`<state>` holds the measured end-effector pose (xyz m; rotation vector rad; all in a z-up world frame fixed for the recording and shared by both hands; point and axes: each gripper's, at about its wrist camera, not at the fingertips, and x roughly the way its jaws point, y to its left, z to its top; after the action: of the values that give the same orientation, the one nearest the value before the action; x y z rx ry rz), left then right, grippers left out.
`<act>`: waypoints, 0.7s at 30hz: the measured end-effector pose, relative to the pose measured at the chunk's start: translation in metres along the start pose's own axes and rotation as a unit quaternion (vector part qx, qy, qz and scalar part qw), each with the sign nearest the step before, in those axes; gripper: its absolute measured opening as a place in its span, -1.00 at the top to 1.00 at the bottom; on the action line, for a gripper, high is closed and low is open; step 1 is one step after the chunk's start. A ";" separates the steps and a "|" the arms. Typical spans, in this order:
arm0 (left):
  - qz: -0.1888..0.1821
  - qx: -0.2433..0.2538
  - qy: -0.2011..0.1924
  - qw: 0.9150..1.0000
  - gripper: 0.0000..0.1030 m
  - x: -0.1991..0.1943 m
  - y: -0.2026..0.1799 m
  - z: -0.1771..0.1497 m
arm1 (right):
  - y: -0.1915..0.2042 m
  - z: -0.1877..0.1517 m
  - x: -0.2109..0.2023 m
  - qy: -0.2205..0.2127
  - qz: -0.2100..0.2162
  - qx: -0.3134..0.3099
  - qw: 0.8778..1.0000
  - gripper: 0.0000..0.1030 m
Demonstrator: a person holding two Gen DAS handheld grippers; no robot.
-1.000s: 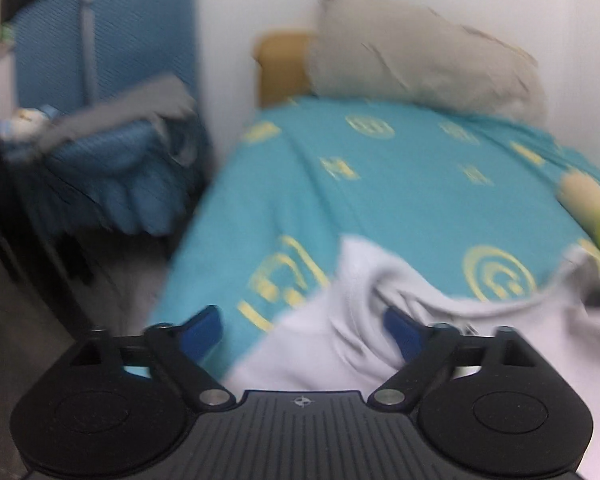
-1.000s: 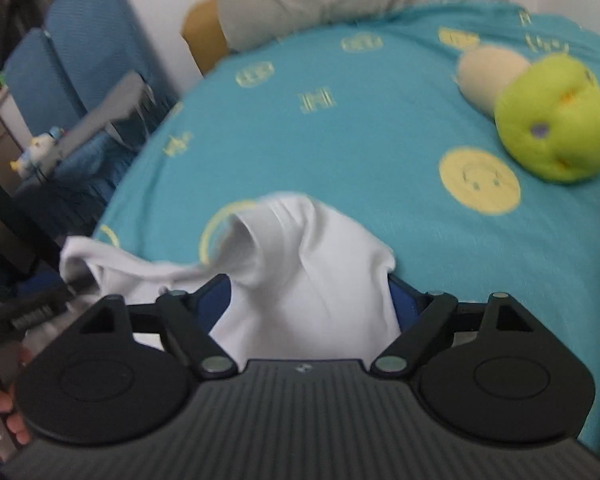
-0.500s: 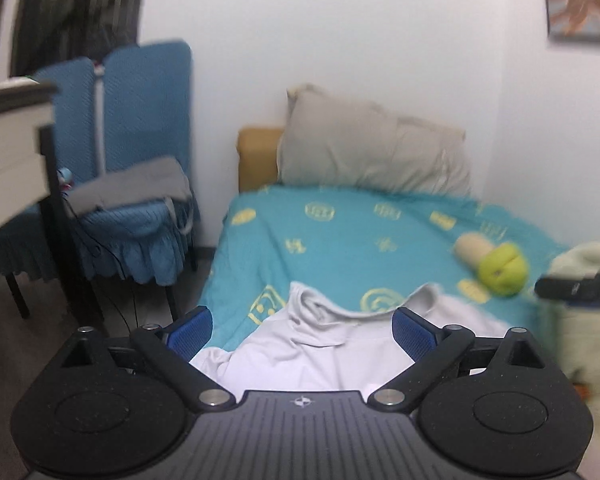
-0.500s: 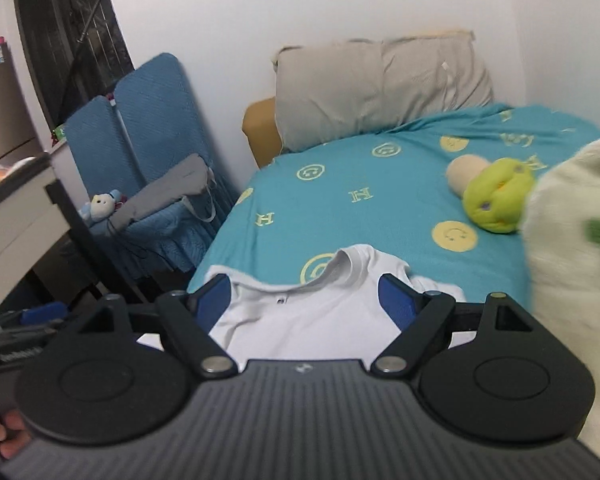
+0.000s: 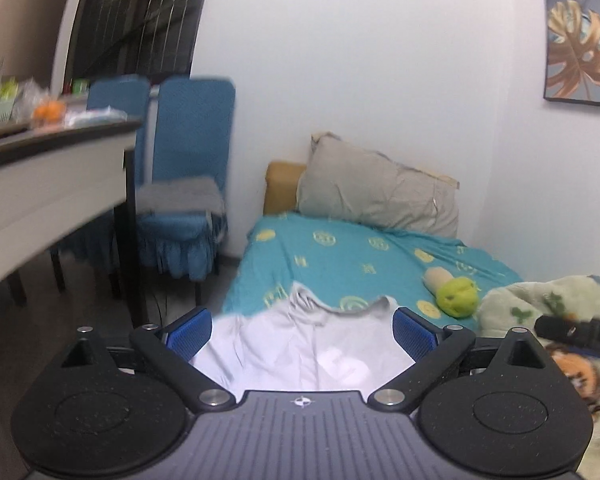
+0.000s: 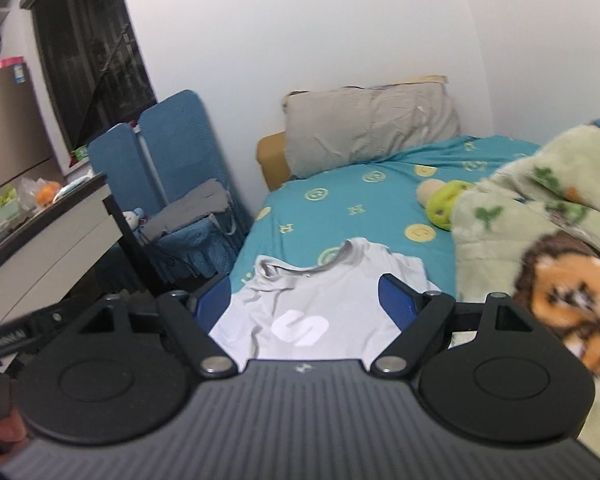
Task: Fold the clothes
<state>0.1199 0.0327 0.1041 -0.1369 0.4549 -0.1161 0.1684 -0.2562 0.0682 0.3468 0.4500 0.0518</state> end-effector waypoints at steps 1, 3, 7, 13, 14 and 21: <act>-0.006 -0.012 0.000 1.000 -0.99 -0.003 0.002 -0.004 | -0.001 -0.002 -0.003 0.003 0.000 0.007 1.000 -0.60; -0.010 -0.026 0.011 1.000 -0.99 -0.004 0.008 -0.022 | -0.003 -0.014 -0.005 0.002 0.012 0.016 1.000 -0.60; -0.011 -0.043 0.031 0.999 -0.96 0.015 0.024 -0.045 | -0.010 -0.047 -0.003 -0.007 0.015 0.018 1.000 -0.60; -0.015 -0.155 0.045 0.987 -0.91 0.069 0.079 -0.069 | -0.019 -0.065 0.015 -0.010 0.013 0.034 0.999 -0.60; -0.008 -0.176 0.051 0.983 -0.90 0.082 0.091 -0.073 | -0.020 -0.065 0.017 -0.015 0.014 0.037 0.999 -0.60; 0.036 -0.287 0.089 0.953 -0.68 0.174 0.169 -0.094 | -0.038 -0.070 0.040 -0.010 0.007 0.064 0.998 -0.60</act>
<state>0.2471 0.1643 -0.0807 -0.6861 0.6660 0.0811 0.1735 -0.2647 -0.0203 0.4766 0.4316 0.0320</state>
